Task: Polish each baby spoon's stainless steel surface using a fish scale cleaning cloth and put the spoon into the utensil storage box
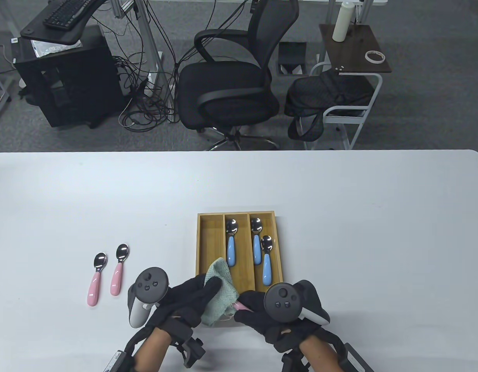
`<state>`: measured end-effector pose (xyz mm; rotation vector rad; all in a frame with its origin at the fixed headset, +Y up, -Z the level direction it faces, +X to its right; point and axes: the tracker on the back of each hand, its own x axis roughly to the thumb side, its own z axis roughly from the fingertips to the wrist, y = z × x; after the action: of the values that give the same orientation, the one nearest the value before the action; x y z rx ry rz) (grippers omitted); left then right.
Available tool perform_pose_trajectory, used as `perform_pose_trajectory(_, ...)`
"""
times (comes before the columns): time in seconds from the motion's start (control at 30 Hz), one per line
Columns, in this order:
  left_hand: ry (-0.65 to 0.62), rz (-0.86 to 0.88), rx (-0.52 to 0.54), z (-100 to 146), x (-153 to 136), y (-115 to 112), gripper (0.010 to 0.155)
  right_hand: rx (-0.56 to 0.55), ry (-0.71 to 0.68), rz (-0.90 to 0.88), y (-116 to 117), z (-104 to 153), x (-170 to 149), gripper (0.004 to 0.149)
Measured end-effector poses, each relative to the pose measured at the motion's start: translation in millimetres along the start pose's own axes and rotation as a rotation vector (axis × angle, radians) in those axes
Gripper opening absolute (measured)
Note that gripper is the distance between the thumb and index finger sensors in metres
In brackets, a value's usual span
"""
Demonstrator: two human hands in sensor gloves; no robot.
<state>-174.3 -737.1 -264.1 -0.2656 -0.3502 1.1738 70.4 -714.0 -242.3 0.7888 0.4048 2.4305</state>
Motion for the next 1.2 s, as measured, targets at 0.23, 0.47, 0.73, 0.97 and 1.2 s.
perform_pose_trajectory(0.23, -0.021, -0.164, 0.062, 1.2, 6.0, -1.3, 0.058, 0.033, -0.019, 0.014, 5.7, 0.0, 4.7, 0.046)
perform_pose_trajectory(0.47, -0.039, -0.157, 0.085, 2.8, 6.6, -2.5, 0.059, 0.073, -0.036, -0.045, 8.0, -1.9, 2.8, 0.046)
perform_pose_trajectory(0.73, 0.019, 0.109, -0.059, -3.6, -4.9, -5.6, 0.059, 0.077, -0.021, -0.034, 10.4, -2.2, 0.9, 0.047)
perform_pose_trajectory(0.97, 0.034, 0.086, -0.118, -7.5, -4.1, -4.6, 0.053, 0.102, -0.020, -0.023, 12.0, -2.1, 1.6, 0.046)
perform_pose_trajectory(1.2, 0.010, -0.054, -0.004, -2.4, 2.1, -2.1, 0.057, 0.105, -0.036, 0.002, 15.3, -1.8, 7.1, 0.046)
